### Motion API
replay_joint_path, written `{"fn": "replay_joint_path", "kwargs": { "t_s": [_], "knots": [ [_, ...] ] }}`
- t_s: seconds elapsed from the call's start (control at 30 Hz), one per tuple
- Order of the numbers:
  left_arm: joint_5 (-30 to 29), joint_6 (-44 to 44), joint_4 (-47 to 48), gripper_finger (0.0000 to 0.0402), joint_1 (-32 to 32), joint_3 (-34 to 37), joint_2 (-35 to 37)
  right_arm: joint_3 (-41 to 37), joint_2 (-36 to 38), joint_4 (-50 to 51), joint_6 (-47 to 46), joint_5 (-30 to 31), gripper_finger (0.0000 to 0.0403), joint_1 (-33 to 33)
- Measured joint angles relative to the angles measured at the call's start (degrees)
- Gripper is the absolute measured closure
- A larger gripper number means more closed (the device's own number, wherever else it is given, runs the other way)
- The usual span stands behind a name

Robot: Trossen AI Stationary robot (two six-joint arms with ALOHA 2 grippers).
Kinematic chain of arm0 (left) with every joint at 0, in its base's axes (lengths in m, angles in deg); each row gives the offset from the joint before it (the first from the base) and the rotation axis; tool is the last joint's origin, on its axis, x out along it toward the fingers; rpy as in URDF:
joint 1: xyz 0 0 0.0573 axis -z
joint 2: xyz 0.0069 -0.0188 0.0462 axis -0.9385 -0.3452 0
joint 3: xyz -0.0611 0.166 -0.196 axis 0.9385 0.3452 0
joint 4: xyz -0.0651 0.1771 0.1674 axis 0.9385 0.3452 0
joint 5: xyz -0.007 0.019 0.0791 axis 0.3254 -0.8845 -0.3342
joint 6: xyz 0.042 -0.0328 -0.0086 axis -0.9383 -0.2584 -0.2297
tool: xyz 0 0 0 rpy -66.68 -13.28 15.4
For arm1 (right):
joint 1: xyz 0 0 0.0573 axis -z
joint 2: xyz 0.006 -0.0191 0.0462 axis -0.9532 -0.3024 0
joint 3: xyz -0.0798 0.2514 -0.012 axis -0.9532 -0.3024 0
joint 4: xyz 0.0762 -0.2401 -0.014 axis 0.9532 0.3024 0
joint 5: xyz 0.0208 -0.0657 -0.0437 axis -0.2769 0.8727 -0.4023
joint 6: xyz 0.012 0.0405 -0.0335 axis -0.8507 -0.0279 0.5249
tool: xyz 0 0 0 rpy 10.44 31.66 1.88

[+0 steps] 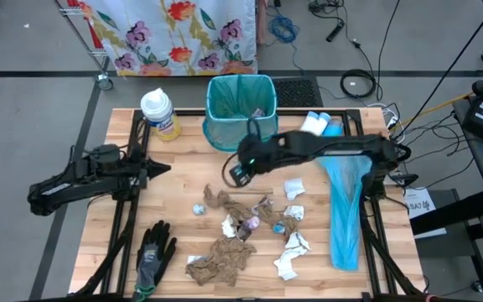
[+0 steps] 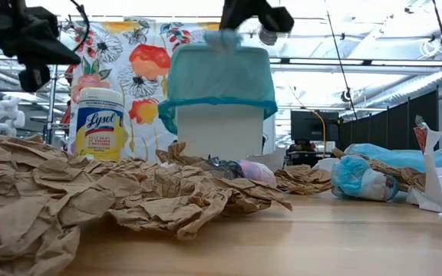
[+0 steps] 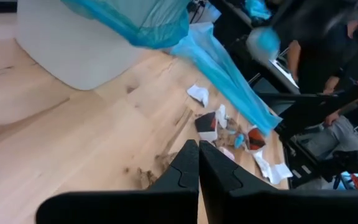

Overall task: Place trash/remove bag and relplace
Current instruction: Put the blue bag into the white trash bin, then put the white bag into the white trash bin

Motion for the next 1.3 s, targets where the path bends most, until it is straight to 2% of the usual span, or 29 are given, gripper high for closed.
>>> {"fn": "replay_joint_path", "kwargs": {
  "t_s": [0.1,0.33,0.5,0.67,0.73,0.9,1.13,1.3],
  "knots": [
    [-0.31,2.0,-3.64,0.0398,0.0,1.75,-1.98,0.0,3.47,-4.31,5.18,2.04,0.0403,1.63],
    [-0.81,3.98,-15.53,0.0398,0.51,2.23,-10.0,0.04,8.2,-14.51,18.16,1.8,0.0403,9.39],
    [-3.0,4.06,-21.81,0.0398,3.58,2.15,-20.86,0.04,8.24,-16.6,23.62,1.81,0.0403,16.6],
    [-7.24,6.88,-22.55,0.0398,8.25,0.02,-29.17,0.04,6.57,-15.38,28.52,1.8,0.0399,22.88],
    [-9.78,8.21,-22.43,0.0398,10.16,-1.0,-31.31,0.02,5.73,-14.54,28.58,1.22,0.0387,24.66],
    [-15.08,10.56,-22.17,0.0398,14.65,-4.29,-34.67,0.02,4.27,-14.27,29.93,-5.66,0.0329,27.03],
    [-23.05,13.62,-16.22,0.0398,20.63,-11.11,-38.97,0.02,5.78,-13.33,34.61,-5.93,0.0249,27.67],
    [-25.39,17.14,-10.73,0.0398,26.14,-18.08,-45.2,0.02,7.95,-9.22,38.79,-5.87,0.0224,27.7]
  ]
}}
